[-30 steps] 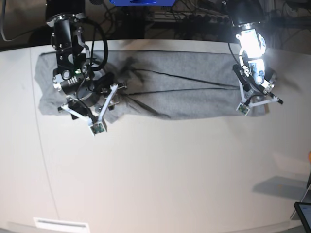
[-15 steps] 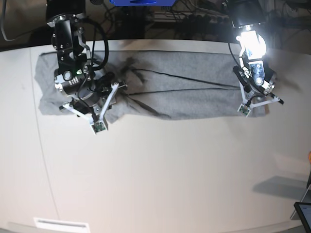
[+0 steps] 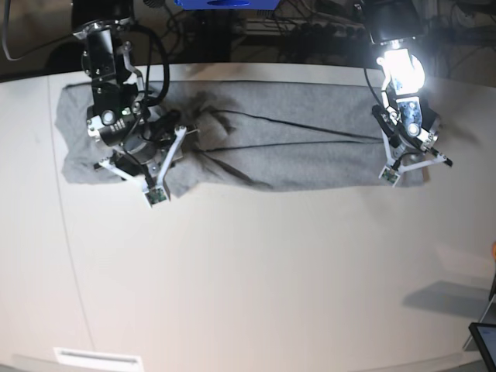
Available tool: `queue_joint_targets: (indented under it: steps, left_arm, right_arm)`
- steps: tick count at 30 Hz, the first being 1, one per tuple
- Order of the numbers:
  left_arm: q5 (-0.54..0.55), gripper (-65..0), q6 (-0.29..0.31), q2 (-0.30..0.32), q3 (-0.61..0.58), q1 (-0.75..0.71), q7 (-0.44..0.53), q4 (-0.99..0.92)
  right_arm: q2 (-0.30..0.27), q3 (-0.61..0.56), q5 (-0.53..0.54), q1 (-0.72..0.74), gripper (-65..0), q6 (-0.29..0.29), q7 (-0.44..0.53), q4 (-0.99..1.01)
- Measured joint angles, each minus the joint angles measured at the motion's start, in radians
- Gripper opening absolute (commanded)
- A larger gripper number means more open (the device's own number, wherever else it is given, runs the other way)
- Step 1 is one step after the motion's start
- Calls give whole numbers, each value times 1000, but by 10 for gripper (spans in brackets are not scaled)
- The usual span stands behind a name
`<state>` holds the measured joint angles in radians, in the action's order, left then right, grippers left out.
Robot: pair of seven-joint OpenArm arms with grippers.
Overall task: Fold the T-shirt properly
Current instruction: 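Regrasp the bunched fabric with the right gripper further inward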
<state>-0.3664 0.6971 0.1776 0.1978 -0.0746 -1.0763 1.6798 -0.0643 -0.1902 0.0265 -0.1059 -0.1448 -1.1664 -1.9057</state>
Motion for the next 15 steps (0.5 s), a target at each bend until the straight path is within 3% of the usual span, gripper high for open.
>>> queue_joint_targets:
  steps: [2, 15]
  left_arm:
    - [0, -650, 0, 0, 0, 0, 0, 0]
    - [0, -650, 0, 0, 0, 1, 0, -1]
  right_arm:
    - [1, 0, 0, 0, -646, 0, 2, 0]
    - [1, 0, 0, -32, -647, 0, -8, -26]
